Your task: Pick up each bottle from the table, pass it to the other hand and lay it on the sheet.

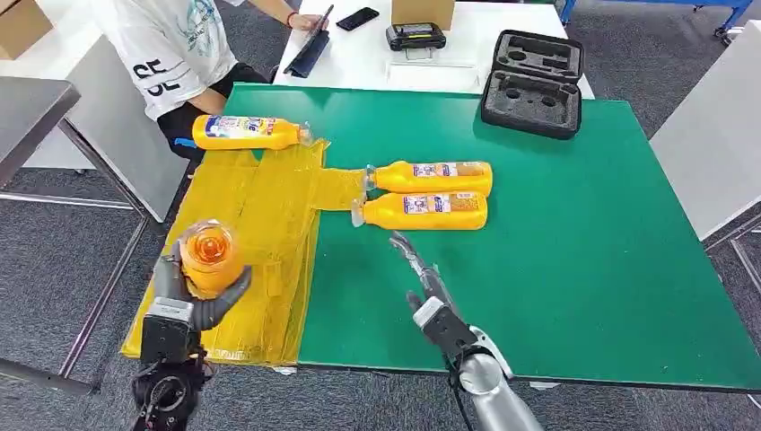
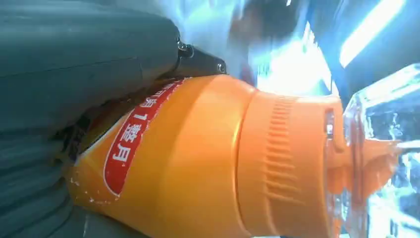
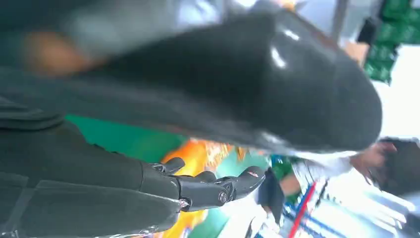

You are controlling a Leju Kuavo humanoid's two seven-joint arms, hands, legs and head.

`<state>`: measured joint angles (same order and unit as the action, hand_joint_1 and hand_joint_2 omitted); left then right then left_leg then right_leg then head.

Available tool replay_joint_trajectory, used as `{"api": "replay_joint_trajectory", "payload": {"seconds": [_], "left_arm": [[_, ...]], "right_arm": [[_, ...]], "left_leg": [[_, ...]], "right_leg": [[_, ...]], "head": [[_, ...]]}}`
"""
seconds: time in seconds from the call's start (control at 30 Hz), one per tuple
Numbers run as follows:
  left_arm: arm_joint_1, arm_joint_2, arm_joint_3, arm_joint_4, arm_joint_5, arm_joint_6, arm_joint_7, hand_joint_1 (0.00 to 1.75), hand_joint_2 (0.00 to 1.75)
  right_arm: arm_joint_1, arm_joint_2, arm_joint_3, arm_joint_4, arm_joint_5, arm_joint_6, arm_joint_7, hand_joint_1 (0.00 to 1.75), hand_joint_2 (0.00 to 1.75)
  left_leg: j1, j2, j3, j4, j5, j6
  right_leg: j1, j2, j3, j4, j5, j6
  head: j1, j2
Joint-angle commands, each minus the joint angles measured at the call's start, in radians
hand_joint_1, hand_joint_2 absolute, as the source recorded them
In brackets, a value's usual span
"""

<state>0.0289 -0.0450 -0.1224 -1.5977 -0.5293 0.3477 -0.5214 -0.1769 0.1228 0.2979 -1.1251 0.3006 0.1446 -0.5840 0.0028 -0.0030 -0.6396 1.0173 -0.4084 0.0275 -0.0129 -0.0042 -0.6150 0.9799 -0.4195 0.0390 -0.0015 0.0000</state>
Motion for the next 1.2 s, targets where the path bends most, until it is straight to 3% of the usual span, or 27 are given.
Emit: {"api": "replay_joint_trajectory", "payload": {"seconds": [0.03,0.07,0.47,0.67,0.8,0.9,1.2], "left_arm": [[-0.054,0.085,0.052,-0.001,-0.381,0.037,0.193,1.75,1.75],[-0.072,0.1,0.033,0.021,-0.506,0.015,0.254,1.75,1.75],[-0.088,0.105,0.023,0.049,-0.561,0.018,0.281,1.75,1.75],[-0.191,0.171,-0.124,0.255,-0.908,-0.169,0.447,1.75,1.75],[-0.26,0.197,-0.222,0.454,-0.861,-0.254,0.412,1.75,1.75],[-0.261,0.175,-0.278,0.533,-0.828,-0.311,0.394,1.75,1.75],[-0.256,0.184,-0.296,0.515,-0.814,-0.309,0.409,1.75,1.75]], "right_arm": [[0.038,0.016,-0.132,-0.118,-0.04,0.015,-0.008,0.0,1.75],[0.024,0.022,-0.135,-0.114,-0.043,0.016,-0.011,0.0,1.75],[0.011,0.025,-0.136,-0.099,-0.044,0.018,-0.011,0.0,1.75],[-0.035,0.033,-0.136,-0.034,-0.074,0.045,-0.027,0.0,1.75],[-0.058,0.025,-0.133,0.001,-0.102,0.048,-0.041,0.0,1.75],[-0.088,0.024,-0.123,0.043,-0.117,0.05,-0.04,0.0,1.75],[-0.086,0.021,-0.116,0.045,-0.122,0.044,-0.043,0.0,1.75]], "left_leg": [[0.001,-0.001,0.005,0.0,-0.002,-0.002],[0.001,-0.001,0.004,0.0,-0.001,-0.001],[0.0,-0.001,0.004,-0.001,-0.001,-0.001],[0.0,-0.002,0.004,-0.002,0.0,-0.001],[0.0,-0.003,0.008,-0.003,0.0,-0.002],[-0.001,-0.003,0.007,-0.003,0.001,-0.001],[0.0,-0.001,0.004,-0.001,0.0,0.0]], "right_leg": [[0.001,-0.001,0.005,0.0,-0.003,-0.002],[0.001,-0.001,0.004,0.0,-0.002,-0.001],[0.0,-0.001,0.004,0.0,-0.002,-0.001],[0.0,-0.002,0.004,-0.001,-0.001,-0.001],[0.0,-0.003,0.008,-0.002,-0.001,-0.002],[-0.001,-0.003,0.007,-0.002,-0.001,-0.001],[-0.001,-0.001,0.004,-0.001,0.0,-0.001]], "head": [[0.0,0.0],[0.0,0.0],[0.0,0.0],[0.0,0.0],[0.0,0.0],[0.001,0.0],[0.0,0.0]]}}
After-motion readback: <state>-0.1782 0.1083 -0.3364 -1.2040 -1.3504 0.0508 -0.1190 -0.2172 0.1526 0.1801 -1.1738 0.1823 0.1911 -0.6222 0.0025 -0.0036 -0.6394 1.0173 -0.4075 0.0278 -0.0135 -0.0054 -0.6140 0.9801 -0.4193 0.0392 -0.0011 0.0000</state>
